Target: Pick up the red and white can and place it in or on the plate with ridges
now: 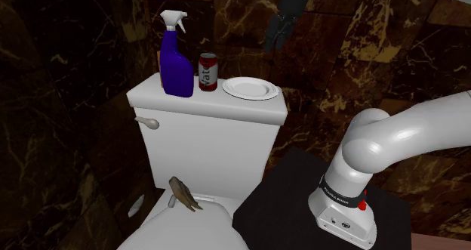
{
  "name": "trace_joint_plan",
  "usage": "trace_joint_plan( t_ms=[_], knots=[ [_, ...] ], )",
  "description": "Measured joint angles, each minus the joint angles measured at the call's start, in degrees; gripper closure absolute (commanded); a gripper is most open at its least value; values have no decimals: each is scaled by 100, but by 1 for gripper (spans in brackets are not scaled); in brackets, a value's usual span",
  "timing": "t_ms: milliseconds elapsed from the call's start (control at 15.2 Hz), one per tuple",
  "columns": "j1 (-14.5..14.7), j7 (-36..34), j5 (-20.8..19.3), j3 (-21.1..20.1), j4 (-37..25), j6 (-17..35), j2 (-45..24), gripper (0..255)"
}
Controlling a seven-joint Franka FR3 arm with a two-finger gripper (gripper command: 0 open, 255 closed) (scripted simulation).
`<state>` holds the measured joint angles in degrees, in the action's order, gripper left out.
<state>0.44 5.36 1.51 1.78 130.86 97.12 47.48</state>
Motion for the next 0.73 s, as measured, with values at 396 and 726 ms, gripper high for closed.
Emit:
trace_joint_plan(
  t_ms=[396,726],
  knots=[
    [2,-610,71,-485,-635,-38,-949,0],
    [-32,-1346,13,-996,-1654,-223,-2247,0]
  ],
)
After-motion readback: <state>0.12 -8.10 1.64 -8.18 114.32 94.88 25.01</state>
